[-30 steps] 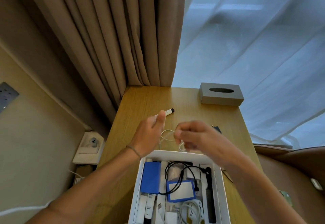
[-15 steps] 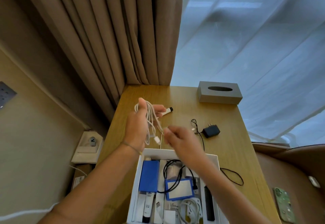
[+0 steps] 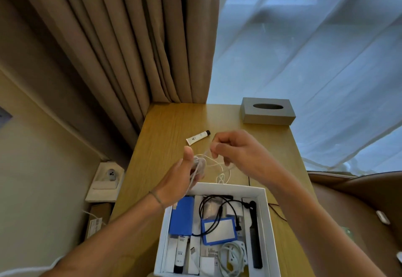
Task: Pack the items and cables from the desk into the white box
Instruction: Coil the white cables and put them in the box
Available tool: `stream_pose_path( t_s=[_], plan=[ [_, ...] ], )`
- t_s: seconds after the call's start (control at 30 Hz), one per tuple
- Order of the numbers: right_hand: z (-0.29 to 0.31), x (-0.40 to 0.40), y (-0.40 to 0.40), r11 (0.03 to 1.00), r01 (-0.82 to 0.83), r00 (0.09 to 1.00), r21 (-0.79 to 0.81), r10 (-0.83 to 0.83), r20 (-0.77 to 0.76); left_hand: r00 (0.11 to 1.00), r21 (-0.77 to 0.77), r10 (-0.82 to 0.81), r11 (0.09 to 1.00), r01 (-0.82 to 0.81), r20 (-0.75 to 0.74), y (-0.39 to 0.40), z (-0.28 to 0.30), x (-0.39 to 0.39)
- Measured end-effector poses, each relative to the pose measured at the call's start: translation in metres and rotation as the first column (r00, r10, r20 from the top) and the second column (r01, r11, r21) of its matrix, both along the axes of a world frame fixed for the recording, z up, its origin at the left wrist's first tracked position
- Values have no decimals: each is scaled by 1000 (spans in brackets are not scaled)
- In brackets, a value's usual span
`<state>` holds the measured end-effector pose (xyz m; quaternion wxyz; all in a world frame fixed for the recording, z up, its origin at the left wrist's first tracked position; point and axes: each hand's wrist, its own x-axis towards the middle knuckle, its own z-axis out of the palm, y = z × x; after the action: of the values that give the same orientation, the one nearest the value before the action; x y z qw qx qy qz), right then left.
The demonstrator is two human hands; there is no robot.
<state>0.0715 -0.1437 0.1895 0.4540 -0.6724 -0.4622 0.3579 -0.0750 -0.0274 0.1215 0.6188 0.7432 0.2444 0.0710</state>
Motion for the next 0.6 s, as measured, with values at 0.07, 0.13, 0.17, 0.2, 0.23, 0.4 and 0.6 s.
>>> stream_pose_path(
  t_s=[0.07,0.13,0.17,0.2,0.23,0.4,0.6],
  plan=[
    [-1,6,7,996,74,997,49,-75,31,993,-83,-110,990,113,34,-9,12,0],
    [-7,5,12,986,141,988,87,-145,48,981,-4,-169,985,170,93,-17,26,2],
    [-11,3,13,980,170,983,102,-177,58,984,34,-128,992,125,120,-18,32,2],
    [-16,0,13,975,194,977,110,-202,70,989,39,-38,999,33,142,-18,37,2],
    [-22,-3,13,972,212,972,104,-220,83,984,13,84,996,-87,159,-15,42,2],
    [-62,-39,9,977,204,963,-56,-190,192,855,-171,484,873,-456,187,19,46,7],
    [-78,-73,5,991,43,960,-130,-5,280,817,-219,572,808,-547,72,43,35,8]
  ],
)
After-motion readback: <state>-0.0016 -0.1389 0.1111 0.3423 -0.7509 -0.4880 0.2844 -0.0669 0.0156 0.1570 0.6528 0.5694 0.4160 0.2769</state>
